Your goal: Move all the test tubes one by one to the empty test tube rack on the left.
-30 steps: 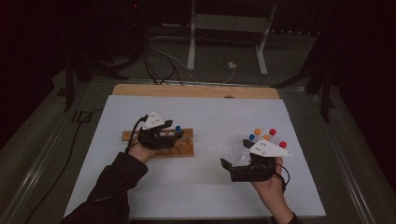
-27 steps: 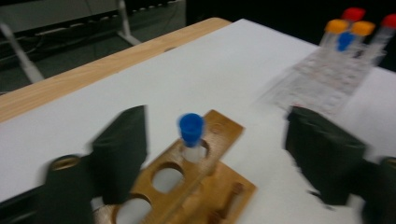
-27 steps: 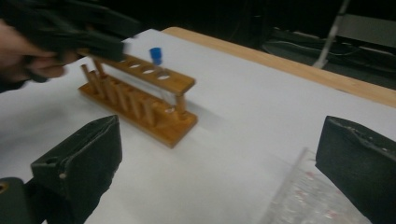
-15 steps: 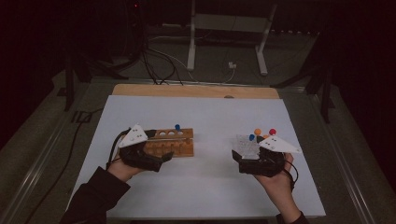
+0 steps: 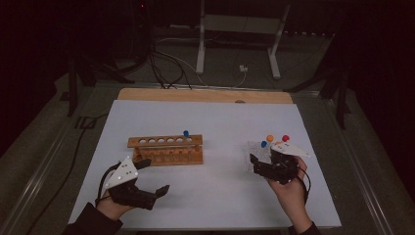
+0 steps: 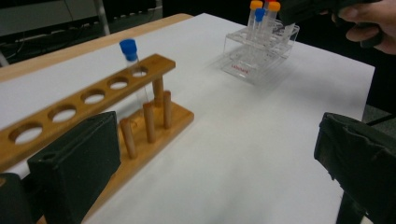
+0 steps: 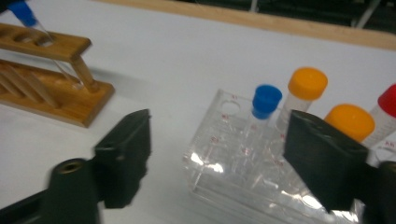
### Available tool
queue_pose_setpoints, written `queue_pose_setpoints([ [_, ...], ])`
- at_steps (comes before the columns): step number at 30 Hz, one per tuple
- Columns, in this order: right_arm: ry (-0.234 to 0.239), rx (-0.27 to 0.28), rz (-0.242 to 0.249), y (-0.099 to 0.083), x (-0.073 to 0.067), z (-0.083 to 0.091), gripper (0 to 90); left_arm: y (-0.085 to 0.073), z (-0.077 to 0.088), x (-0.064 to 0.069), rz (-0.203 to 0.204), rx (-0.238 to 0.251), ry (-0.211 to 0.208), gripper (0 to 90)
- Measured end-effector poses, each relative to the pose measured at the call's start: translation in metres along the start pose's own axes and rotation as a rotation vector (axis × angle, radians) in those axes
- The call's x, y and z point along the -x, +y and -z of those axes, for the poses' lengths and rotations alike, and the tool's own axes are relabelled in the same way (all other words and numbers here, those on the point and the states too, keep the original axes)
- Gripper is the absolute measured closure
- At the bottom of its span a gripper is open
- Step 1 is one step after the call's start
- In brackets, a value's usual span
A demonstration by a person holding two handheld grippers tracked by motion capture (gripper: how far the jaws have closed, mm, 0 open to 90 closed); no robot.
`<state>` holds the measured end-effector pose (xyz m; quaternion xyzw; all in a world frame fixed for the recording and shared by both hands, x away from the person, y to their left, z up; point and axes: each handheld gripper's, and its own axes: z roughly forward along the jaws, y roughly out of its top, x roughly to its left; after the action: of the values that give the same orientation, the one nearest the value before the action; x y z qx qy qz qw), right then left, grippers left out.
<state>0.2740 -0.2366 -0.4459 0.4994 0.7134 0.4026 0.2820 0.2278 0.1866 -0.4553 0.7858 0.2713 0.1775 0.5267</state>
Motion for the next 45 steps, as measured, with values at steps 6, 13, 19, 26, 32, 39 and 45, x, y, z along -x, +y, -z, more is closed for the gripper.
queue_pose_setpoints([
  [6,-0.024,-0.045,0.000,-0.001,0.005,-0.009,39.2,-0.011,0.007,0.004,0.016,0.003,0.011,1.3],
  [13,-0.061,-0.092,-0.025,0.000,0.014,-0.020,48.7,-0.015,0.009,0.004,0.020,0.012,0.028,1.3],
  [19,-0.066,-0.106,-0.047,0.001,0.021,-0.027,56.9,-0.018,0.007,0.002,0.026,0.003,0.025,1.3],
  [26,-0.069,-0.117,-0.052,0.002,0.024,-0.036,62.2,-0.020,0.005,0.000,0.029,-0.006,0.021,1.3],
  [32,-0.080,-0.129,-0.042,0.002,0.023,-0.043,65.9,-0.021,0.005,-0.001,0.032,-0.006,0.018,1.4],
  [39,-0.080,-0.136,-0.029,0.002,0.022,-0.047,74.6,-0.022,0.005,-0.002,0.034,-0.010,0.018,1.4],
  [45,-0.078,-0.134,-0.014,0.003,0.020,-0.048,76.3,-0.022,0.004,-0.002,0.028,-0.017,0.016,1.3],
])
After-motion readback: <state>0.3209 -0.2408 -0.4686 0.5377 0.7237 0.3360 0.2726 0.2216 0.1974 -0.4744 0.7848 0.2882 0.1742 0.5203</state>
